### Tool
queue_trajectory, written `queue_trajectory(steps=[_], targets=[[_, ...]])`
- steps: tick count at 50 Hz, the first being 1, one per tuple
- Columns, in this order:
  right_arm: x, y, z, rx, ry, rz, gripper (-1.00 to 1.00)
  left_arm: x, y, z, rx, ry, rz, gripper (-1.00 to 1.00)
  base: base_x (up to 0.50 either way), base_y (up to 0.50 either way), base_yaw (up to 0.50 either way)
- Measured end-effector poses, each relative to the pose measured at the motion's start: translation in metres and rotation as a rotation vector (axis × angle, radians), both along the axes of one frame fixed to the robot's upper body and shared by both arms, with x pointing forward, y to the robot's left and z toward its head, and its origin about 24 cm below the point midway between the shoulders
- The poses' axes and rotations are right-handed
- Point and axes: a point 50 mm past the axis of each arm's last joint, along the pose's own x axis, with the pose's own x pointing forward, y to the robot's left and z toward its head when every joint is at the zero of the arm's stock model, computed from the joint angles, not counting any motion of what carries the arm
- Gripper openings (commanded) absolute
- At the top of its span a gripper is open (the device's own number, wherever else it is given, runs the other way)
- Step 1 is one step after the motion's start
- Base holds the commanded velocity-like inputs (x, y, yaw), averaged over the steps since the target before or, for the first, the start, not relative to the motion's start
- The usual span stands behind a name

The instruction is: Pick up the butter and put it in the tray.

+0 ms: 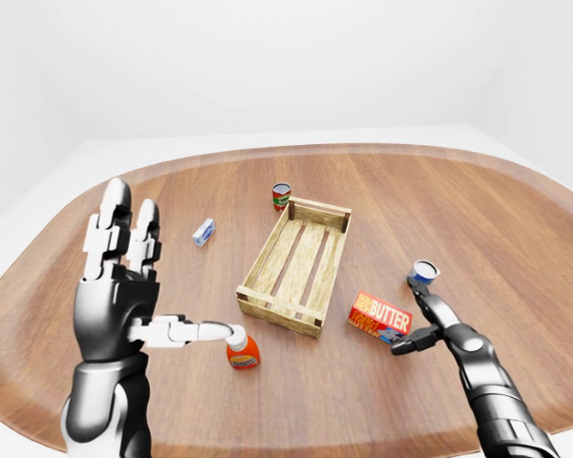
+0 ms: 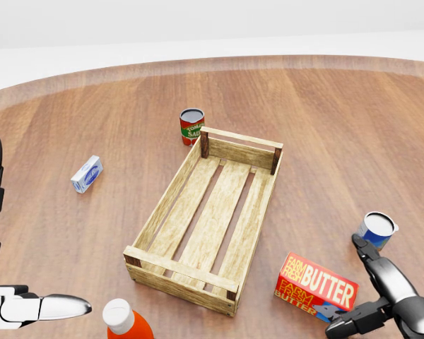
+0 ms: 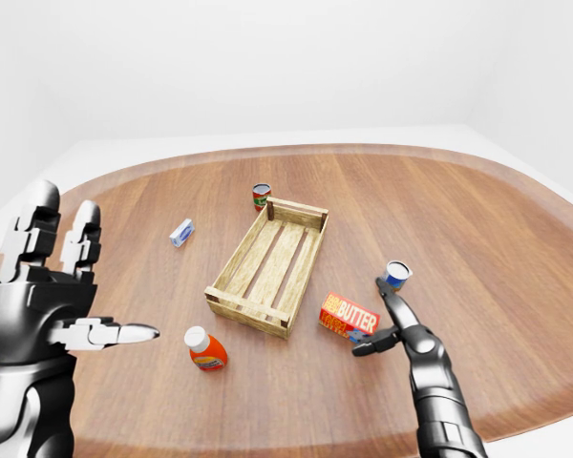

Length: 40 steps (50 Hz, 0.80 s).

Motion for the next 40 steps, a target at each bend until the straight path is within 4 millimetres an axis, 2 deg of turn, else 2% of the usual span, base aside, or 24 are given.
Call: queue_trajectory(steps=[16,40], targets=[[0.014,0.013,0.003,-0.009,-0.011,0.042,1.0,0.001,0.001,0.001,-0.001,-0.003,0.003,1.0,0.0,0.0,0.0],[0.008,0.011,-0.019,0.01,0.094,-0.017,1.0,0.002,-0.001,-0.003,0.001,0.014,-0.002,1.0,0.0,0.0,0.0]])
